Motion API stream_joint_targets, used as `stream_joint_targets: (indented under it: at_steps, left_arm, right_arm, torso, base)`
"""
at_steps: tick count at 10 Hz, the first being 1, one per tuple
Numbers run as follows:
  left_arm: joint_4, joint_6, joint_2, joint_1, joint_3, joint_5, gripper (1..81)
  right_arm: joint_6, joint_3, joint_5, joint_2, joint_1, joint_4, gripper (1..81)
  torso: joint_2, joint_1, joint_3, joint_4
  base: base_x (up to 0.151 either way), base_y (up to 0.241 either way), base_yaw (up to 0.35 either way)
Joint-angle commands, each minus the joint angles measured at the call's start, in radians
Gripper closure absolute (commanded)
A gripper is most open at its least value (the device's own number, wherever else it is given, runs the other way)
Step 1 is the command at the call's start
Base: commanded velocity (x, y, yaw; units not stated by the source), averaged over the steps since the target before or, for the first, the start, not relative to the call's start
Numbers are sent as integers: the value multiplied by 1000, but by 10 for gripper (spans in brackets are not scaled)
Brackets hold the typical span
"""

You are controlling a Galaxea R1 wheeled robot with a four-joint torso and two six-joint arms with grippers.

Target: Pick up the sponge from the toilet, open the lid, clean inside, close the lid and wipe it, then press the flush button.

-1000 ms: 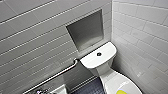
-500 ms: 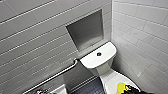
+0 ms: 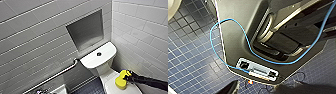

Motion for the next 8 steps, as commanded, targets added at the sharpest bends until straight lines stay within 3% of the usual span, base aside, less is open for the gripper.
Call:
stream_joint_targets:
  at_steps: [1, 3, 6, 7, 8]
  left_arm:
    - [-5, -1, -22, 22, -10, 65, 10]
    - [-7, -1, -22, 22, -10, 63, 10]
    - [-5, -1, -27, 31, -10, 63, 10]
    - [-5, -1, -27, 32, -10, 63, 10]
    - [-5, -1, -25, 32, -10, 62, 10]
  right_arm:
    - [64, -48, -49, 13, 71, 4, 811]
    - [69, -99, 7, 28, -15, 8, 811]
    - [193, -133, 55, 10, -95, 28, 811]
    - [196, -74, 82, -32, -133, 28, 811]
    - [195, 57, 179, -119, -176, 27, 811]
  torso:
    - [0, 0, 0, 0]
    - [0, 0, 0, 0]
    - [0, 0, 0, 0]
    - [0, 0, 0, 0]
    - [0, 0, 0, 0]
  base:
    - [0, 0, 0]
    - [0, 0, 0]
    - [0, 0, 0]
    - [0, 0, 0]
    - [0, 0, 0]
